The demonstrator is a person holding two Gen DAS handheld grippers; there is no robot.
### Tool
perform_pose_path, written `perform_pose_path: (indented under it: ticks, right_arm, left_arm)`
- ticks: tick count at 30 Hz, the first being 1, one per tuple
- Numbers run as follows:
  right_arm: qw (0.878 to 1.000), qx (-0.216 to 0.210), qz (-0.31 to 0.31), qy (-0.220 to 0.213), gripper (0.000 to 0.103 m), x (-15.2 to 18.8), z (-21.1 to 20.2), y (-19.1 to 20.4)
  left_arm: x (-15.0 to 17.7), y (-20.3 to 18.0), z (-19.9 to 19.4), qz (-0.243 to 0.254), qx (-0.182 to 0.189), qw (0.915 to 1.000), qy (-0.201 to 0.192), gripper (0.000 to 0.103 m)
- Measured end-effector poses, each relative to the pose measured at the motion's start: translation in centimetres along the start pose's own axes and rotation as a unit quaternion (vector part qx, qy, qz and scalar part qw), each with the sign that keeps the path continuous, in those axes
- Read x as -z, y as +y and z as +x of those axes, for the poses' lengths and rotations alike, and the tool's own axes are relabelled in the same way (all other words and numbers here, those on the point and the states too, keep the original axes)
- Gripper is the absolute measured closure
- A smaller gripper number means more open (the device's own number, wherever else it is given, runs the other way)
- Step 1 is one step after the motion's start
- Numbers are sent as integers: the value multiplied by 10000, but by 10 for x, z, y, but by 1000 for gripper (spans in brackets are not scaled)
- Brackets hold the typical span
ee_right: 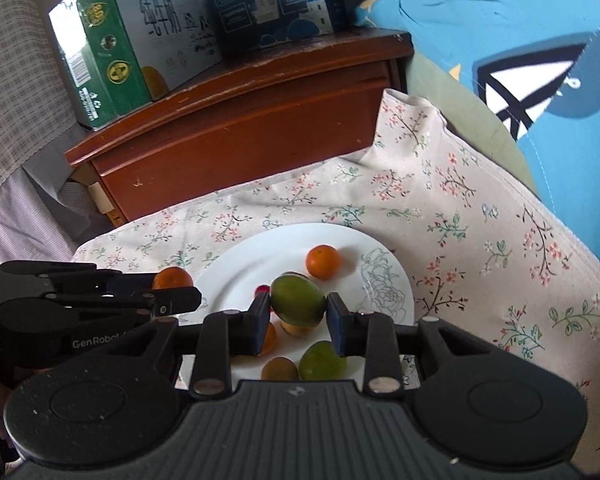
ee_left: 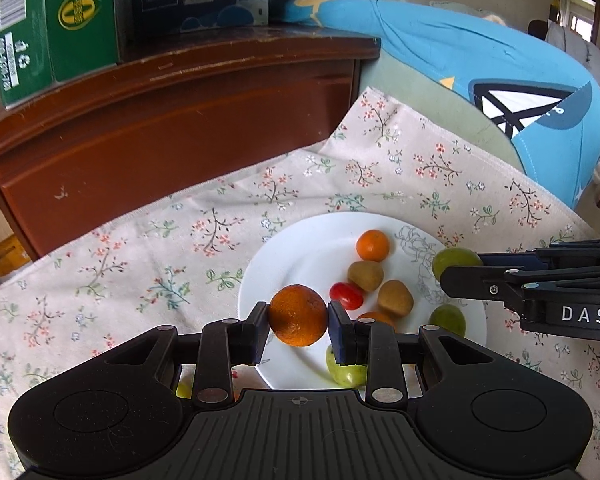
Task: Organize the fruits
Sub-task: 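Carry the mandarin onto the plate and open the left tool while the right releases the lime there, then withdraw both tools from the plate toward the remaining fruit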
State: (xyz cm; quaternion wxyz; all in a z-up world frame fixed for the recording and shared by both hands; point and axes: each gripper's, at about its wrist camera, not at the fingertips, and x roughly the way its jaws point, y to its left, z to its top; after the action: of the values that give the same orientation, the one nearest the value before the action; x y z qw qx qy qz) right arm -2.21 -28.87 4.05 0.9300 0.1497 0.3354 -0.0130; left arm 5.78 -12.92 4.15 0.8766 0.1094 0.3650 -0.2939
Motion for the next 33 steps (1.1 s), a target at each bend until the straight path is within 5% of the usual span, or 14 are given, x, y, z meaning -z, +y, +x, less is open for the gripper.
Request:
perform_pose_path:
  ticks: [10, 15, 33]
  right_arm:
    - [9996, 131, 228, 105, 70, 3, 11, -8]
    - [9993, 93, 372, 8, 70, 1, 9, -10]
    - [9995, -164, 278, 19, 69, 0, -1, 9]
  left_arm:
    - [0, -2, 5, -57, 70, 10000, -7, 72]
    - [-4, 3, -5, -203, -5, 9997, -169, 48]
    - [-10, 29, -42, -411, -483, 9979, -152, 29]
